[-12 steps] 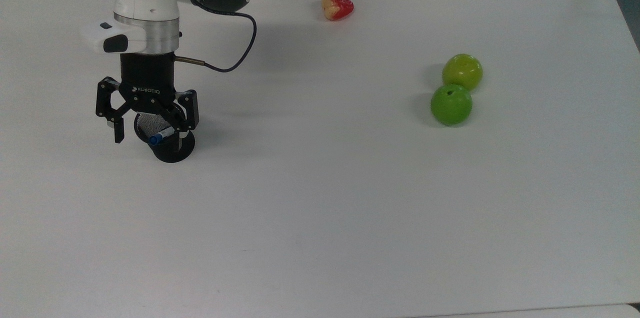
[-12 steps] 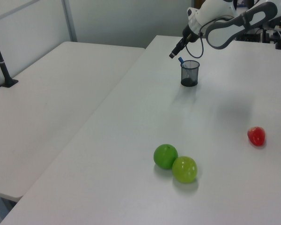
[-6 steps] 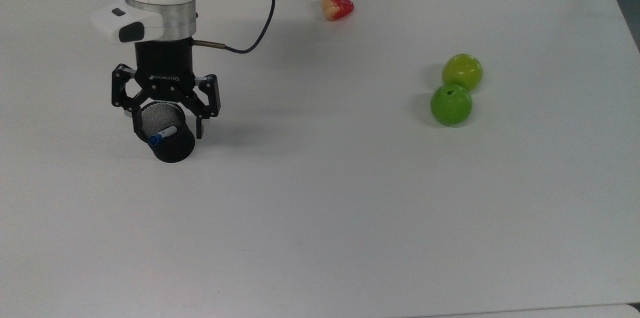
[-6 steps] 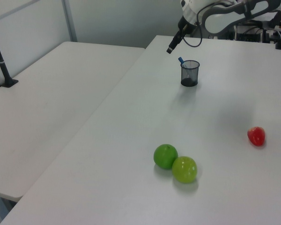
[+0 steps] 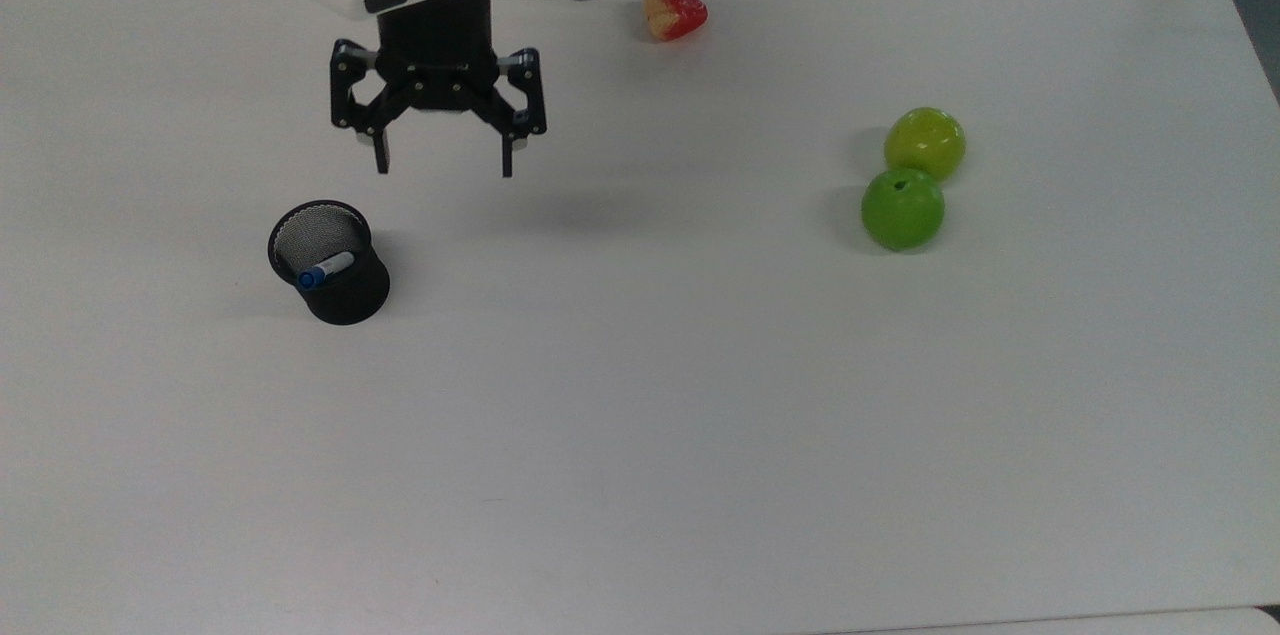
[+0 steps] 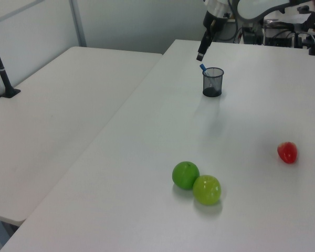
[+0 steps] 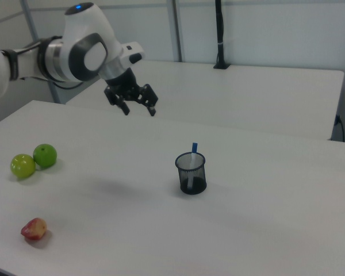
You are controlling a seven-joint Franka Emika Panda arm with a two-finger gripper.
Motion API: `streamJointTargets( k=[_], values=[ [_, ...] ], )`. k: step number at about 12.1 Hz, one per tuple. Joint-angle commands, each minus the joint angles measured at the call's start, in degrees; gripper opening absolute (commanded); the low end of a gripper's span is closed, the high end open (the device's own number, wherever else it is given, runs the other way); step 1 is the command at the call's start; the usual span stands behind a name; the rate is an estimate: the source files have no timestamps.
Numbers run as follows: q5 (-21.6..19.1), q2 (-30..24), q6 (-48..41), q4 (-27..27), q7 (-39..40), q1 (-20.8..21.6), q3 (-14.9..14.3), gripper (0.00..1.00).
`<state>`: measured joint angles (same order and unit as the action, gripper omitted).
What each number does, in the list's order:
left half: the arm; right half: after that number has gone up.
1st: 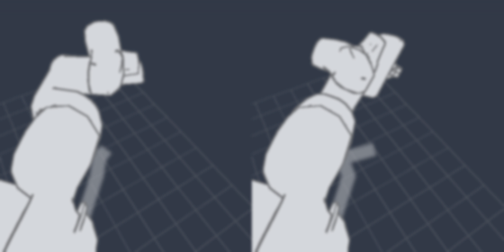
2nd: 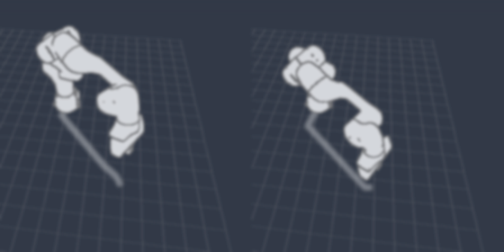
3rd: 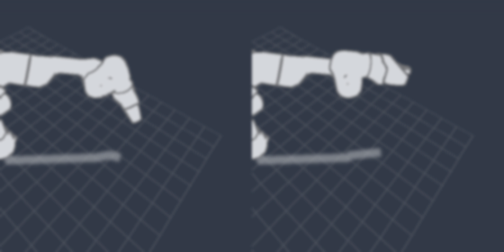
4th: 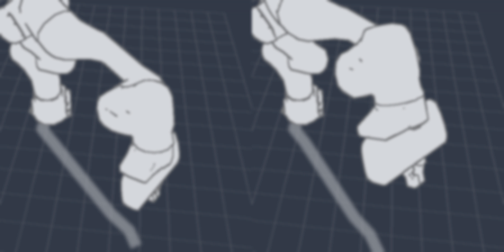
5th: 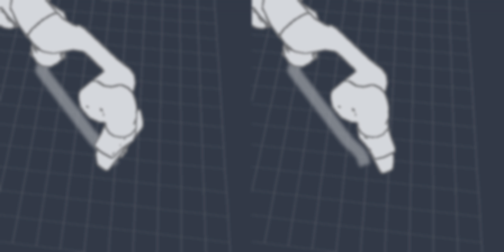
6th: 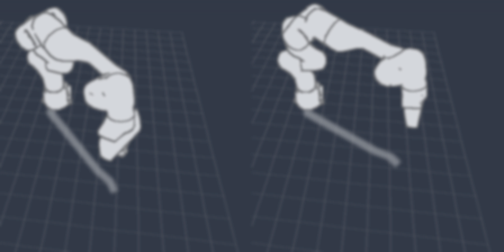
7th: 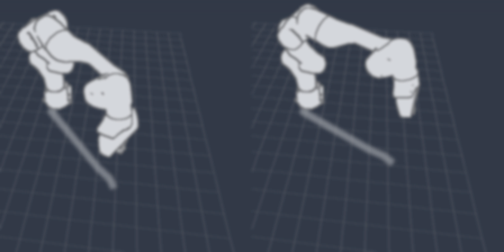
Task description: Place marker
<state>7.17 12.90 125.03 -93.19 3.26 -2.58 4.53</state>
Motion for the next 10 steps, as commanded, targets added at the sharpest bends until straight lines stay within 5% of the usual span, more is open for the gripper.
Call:
streamJointTargets(
  k=[1, 5, 7, 10],
  values=[
    [-0.23, -6.73, -15.56, -1.38, -0.53, 3.18, -0.66, 1.0],
    [-0.76, -12.02, -28.95, -1.47, -0.71, 4.94, -1.01, 1.0],
    [-0.76, -12.55, -30.9, -1.73, -6.22, 10.55, -6.27, 1.0],
    [-0.76, -12.55, -31.17, -1.56, -7.04, 9.61, -6.02, 1.0]
  ],
)
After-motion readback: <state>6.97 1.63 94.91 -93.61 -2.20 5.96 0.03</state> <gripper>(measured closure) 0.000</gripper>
